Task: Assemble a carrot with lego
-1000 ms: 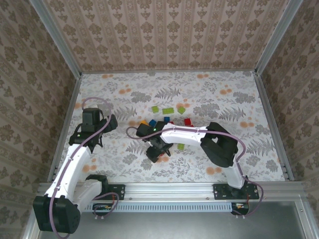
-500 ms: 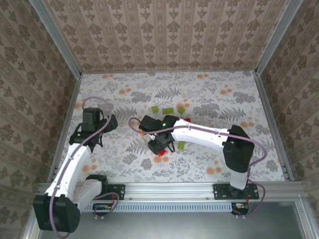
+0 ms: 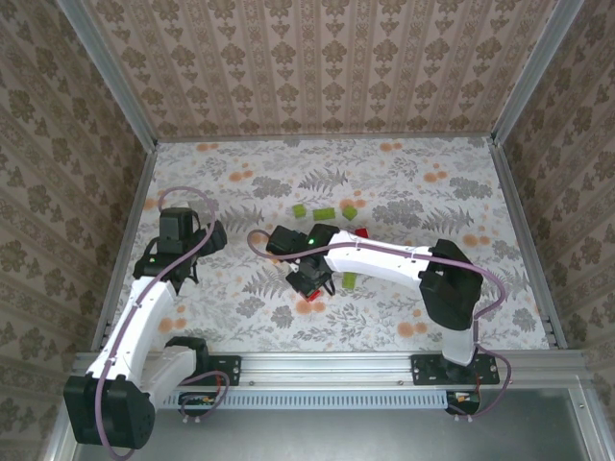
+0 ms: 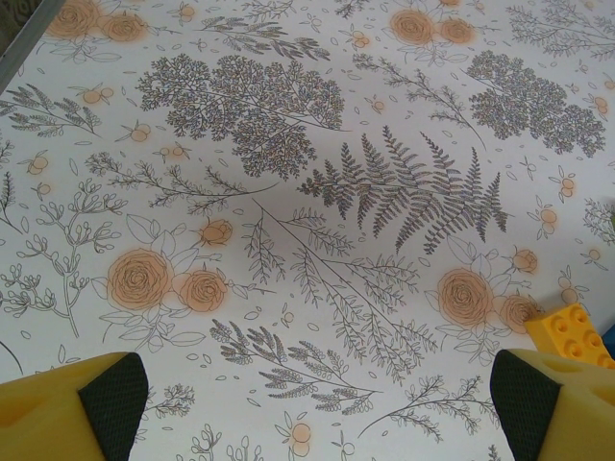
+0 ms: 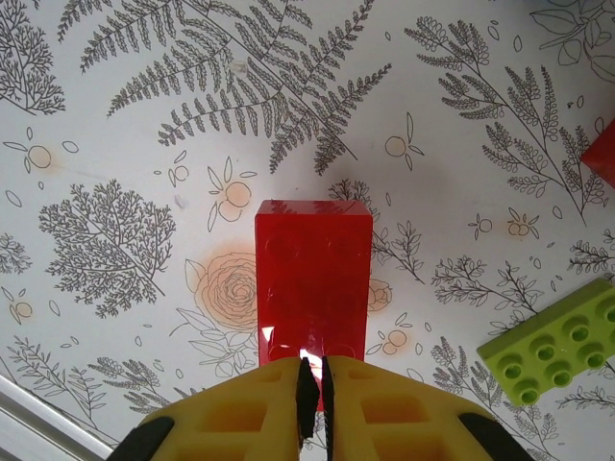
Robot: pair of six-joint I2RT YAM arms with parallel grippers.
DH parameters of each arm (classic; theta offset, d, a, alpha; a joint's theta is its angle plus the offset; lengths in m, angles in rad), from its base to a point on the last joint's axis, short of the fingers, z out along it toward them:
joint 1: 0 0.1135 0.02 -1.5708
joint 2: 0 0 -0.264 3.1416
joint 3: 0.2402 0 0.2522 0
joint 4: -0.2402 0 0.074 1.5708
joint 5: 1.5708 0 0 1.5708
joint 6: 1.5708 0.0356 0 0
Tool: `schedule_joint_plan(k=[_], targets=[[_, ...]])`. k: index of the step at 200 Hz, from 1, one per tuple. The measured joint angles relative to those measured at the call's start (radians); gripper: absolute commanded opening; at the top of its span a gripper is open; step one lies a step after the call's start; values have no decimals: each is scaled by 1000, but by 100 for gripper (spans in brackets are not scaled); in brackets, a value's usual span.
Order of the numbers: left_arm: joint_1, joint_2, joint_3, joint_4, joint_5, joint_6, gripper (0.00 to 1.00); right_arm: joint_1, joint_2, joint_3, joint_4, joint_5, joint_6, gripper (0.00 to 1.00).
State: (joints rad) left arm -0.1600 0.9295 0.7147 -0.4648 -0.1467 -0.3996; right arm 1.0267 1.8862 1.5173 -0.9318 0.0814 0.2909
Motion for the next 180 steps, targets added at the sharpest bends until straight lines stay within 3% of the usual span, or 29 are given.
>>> schedule_joint_plan(k=[180], targets=[[-5, 7, 2, 0, -4, 0, 95, -9, 34, -3, 8, -20, 0, 22]])
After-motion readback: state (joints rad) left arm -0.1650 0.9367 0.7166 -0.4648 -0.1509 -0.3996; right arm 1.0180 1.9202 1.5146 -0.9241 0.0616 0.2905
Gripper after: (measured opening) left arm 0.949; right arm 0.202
